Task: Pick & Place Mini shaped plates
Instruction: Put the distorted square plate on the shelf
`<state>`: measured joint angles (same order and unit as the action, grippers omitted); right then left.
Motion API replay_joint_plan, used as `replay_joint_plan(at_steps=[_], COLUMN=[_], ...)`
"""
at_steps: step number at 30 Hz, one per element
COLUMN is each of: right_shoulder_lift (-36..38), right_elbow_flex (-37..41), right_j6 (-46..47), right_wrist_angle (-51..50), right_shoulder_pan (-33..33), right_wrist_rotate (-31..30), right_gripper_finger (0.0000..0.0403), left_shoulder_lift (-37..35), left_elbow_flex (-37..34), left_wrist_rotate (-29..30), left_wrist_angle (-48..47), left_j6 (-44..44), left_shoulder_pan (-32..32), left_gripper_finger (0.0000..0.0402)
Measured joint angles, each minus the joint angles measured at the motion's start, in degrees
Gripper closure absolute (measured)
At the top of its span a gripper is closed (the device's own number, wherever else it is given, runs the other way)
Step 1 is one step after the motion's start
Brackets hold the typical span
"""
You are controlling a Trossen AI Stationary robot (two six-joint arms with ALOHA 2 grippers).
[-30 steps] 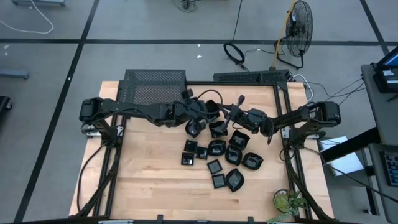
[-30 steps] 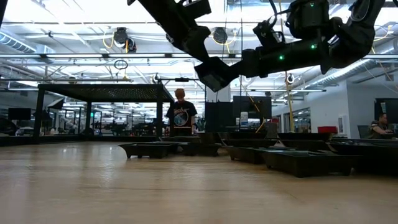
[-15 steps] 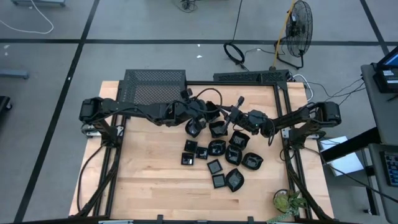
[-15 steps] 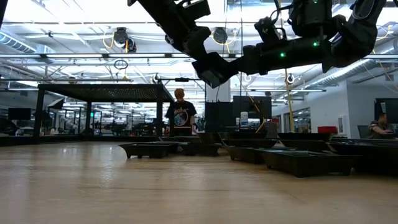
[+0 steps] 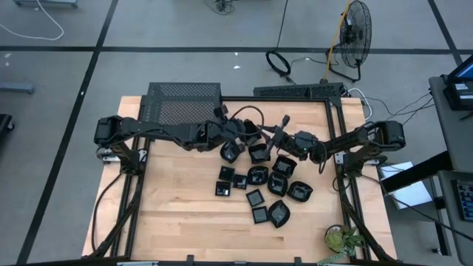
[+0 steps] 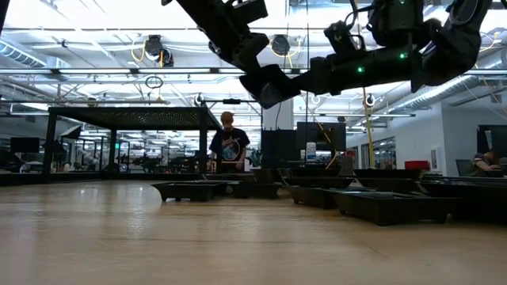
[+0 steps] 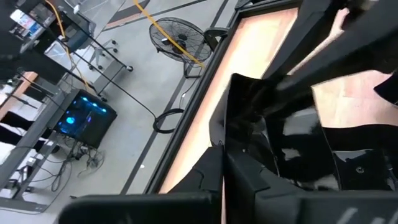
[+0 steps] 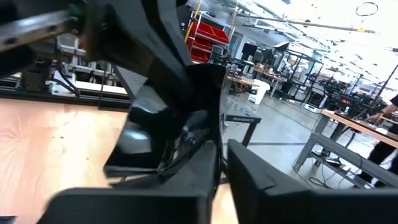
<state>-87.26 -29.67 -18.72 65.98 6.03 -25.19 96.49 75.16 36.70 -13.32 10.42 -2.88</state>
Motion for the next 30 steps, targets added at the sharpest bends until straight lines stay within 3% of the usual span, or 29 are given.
replay_joint_plan(at_steps=[8,13,17,22,27,30], right_shoulder_lift=[1.3,6.3,10.6,14.1,15.5,15.4], right_elbow_flex=[0.0,1.0,2.8,6.0,7.2,7.2], right_j6=[-0.3,-2.2,-3.7,-3.4,-1.9,-1.8], right_wrist_angle=[2.1,-0.9,-2.1,-1.4,-1.0,-0.7], right_shoulder_pan=[-3.6,-7.3,-9.4,-9.2,-8.6,-8.6], right_wrist_rotate=[-0.4,-2.8,-8.3,-10.9,-10.9,-10.8], right_gripper_finger=[0.0235,0.0193,0.0183,0.0189,0.0197,0.0197], left_shoulder_lift=[-0.1,-3.4,-9.1,-19.1,-28.6,-32.7], left_elbow_flex=[0.0,-0.1,-0.1,0.0,0.0,0.0], left_wrist_rotate=[1.6,2.4,2.4,2.7,1.9,-1.6], left_wrist_angle=[-0.3,-4.0,-9.6,-21.4,-34.5,-40.0], left_j6=[0.4,1.0,-2.4,-7.6,-18.3,-26.1], left_shoulder_pan=[0.1,0.4,0.4,-3.2,-12.0,-19.9], left_gripper_finger=[0.039,0.0393,0.039,0.0393,0.0396,0.0395])
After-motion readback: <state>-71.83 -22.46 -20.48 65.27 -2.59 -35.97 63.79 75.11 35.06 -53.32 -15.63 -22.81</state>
